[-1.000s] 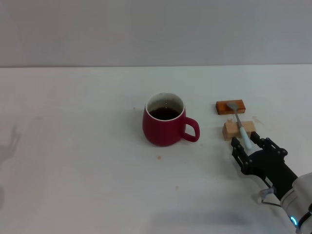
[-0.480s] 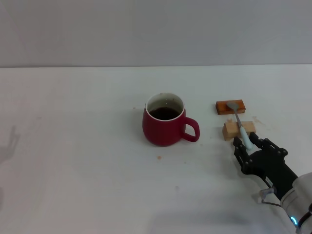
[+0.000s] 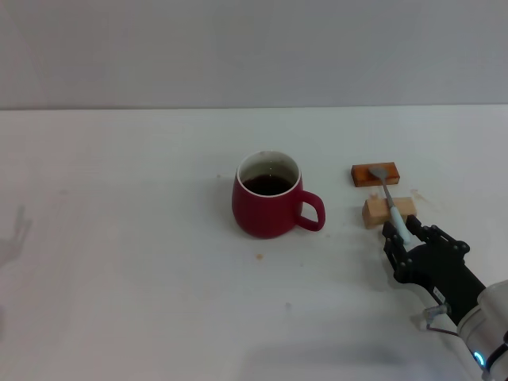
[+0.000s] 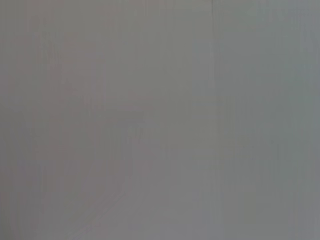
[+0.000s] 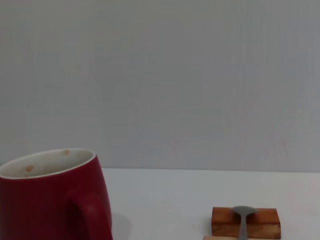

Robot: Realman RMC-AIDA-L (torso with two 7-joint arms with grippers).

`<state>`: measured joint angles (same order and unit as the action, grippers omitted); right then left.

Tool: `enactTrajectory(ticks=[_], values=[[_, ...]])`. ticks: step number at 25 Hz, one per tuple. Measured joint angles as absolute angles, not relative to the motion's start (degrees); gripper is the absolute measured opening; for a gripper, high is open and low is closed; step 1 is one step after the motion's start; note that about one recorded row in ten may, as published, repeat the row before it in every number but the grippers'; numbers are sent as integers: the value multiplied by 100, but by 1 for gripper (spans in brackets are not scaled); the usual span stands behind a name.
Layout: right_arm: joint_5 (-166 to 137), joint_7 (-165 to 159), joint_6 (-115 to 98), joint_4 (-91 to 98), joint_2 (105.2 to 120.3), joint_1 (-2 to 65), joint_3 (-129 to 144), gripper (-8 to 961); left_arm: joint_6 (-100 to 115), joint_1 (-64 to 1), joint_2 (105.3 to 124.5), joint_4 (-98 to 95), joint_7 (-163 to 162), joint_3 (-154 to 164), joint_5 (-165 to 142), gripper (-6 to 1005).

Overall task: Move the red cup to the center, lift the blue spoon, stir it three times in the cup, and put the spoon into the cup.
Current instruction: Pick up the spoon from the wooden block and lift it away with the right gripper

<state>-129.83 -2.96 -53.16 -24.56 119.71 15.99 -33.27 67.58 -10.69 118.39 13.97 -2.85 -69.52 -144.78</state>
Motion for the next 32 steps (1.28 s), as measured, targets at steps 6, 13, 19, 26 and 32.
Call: enactTrajectory(ticks=[6,13,19,26,32], values=[[-12978,-298,-5317,-2461,11971,1592,-3318,358,6759,-1071,11838,1398,-282,-6952,-14483,846],[-12973,-299,-5318,-2461,11971,1581,-3313,354,6765,-1072,11839,1398,-275,-6952,-14484,847],[-12861,-347,-5304,-2534,11974,1538,-3362,343,6768,-1072,11839,1398,-265,-6952,-14484,846],[-12634,-350,-5304,-2543,11969,1548,-3311,153,6777,-1087,11835,1339,-241,-6952,-14484,846],[-12644,-317,-5358,-2560,11970,1522,-3258,132,6778,-1110,11831,1310,-244,-6952,-14484,847]])
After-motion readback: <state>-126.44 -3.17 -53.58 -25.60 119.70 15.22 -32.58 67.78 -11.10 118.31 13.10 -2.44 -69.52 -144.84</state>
